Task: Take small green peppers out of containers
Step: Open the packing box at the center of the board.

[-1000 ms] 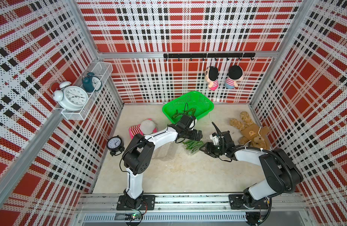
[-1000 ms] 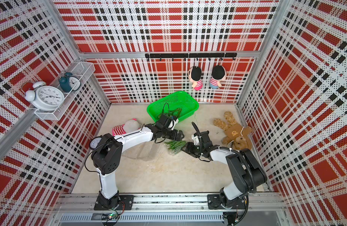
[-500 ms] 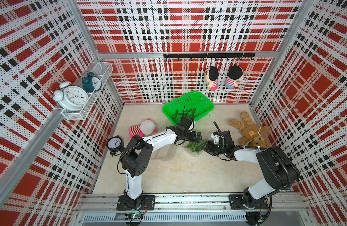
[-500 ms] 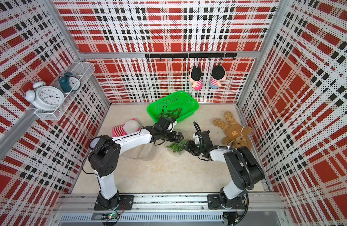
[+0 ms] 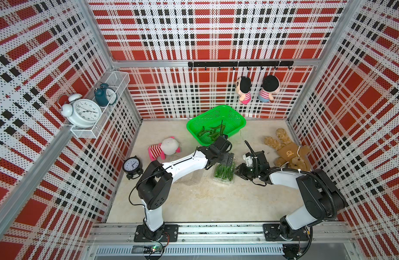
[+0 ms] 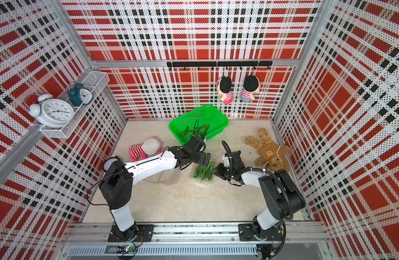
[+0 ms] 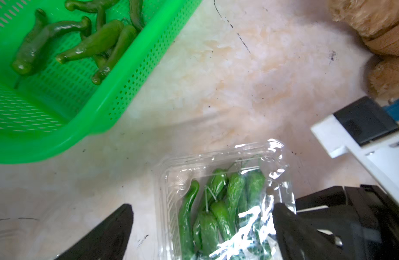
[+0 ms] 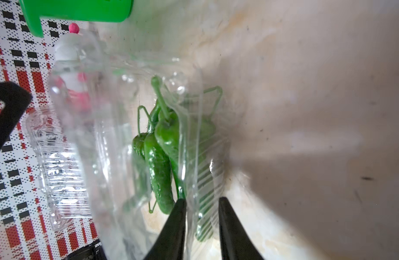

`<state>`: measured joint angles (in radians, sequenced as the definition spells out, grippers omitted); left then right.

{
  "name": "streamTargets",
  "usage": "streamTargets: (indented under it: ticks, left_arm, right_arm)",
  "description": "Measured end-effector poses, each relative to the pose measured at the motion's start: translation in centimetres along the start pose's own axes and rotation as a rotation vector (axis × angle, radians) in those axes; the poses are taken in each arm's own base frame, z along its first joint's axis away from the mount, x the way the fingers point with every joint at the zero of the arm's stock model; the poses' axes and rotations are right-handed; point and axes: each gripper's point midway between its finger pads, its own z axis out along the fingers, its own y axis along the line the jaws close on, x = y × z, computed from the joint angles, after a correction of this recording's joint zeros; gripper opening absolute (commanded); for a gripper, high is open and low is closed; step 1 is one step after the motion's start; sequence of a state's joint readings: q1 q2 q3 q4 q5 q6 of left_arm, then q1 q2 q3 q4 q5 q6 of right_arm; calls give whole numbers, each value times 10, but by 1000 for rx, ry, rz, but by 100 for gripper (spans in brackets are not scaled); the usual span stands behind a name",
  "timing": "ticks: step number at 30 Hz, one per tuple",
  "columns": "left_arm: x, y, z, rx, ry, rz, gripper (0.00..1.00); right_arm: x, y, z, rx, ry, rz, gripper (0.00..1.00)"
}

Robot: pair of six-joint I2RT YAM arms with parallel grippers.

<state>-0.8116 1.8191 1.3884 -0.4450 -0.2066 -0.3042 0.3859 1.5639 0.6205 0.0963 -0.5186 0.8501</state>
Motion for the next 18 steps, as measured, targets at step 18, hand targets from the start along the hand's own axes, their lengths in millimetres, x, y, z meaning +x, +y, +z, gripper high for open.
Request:
streamTargets:
  ticks: [18]
  left_arm:
    - [3, -10, -18, 150, 143, -155, 65]
  right_arm:
    - [-5, 14, -4, 21, -4, -21, 0]
